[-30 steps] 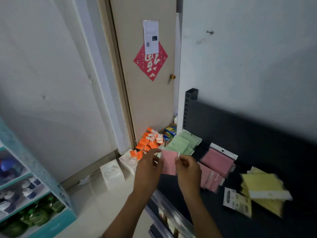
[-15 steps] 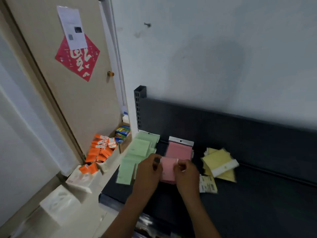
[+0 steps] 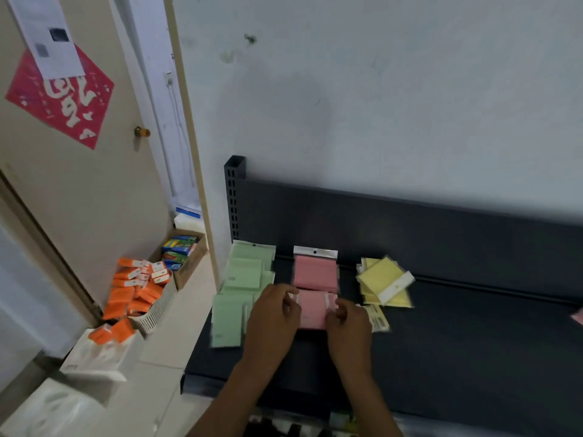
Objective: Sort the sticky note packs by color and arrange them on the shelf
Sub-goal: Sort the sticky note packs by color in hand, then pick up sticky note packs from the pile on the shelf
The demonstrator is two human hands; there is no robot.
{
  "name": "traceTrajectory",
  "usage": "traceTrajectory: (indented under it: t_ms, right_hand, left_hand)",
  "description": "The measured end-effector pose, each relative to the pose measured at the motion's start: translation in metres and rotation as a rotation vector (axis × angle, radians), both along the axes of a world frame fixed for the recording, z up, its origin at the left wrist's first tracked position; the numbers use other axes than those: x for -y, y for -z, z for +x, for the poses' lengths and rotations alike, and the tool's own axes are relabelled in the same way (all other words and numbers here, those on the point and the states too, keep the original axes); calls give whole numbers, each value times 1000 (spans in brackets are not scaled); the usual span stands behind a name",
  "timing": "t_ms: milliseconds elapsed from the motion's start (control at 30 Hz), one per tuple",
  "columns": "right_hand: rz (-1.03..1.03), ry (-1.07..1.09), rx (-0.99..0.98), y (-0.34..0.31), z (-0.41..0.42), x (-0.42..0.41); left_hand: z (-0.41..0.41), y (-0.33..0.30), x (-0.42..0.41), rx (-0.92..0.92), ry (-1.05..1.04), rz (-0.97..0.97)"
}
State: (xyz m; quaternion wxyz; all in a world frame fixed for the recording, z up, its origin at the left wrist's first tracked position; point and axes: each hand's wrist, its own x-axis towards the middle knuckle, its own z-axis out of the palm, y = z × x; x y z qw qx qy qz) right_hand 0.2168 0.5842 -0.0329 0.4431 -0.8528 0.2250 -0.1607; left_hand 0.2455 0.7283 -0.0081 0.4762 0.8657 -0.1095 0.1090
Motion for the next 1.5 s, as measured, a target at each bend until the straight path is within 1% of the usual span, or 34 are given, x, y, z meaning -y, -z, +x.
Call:
traceTrajectory:
  t_ms: [133, 300, 500, 600, 800, 1033, 1200, 1333, 1500]
  right_hand:
    - [-4, 40, 38, -11, -9, -10]
    - [7, 29, 60, -14, -11, -24]
    - [-68, 32, 111, -27, -5, -31]
    - [-114, 42, 81, -29, -7, -33]
    - [-133, 128, 128, -39, -27, -19]
    - [-215, 303, 176, -44, -83, 14]
    - [-256, 440, 161, -45, -119, 47]
    - [-293, 496, 160, -48, -147, 75]
    - [-282, 602, 168, -55, -186, 123]
  left_hand:
    - [-4, -2, -1, 0, 47, 9]
    - [-2, -11, -3, 15, 72, -11]
    - [6, -8, 1, 24, 108, -28]
    - [5, 0, 8, 32, 147, -4]
    - [2, 2, 26, 148, 272, 32]
    - [-30, 2, 86, 165, 467, -1]
    - [-63, -3, 134, 172, 591, -30]
    - [-88, -8, 172, 178, 663, -13]
    - [-122, -15, 227, 219, 735, 3]
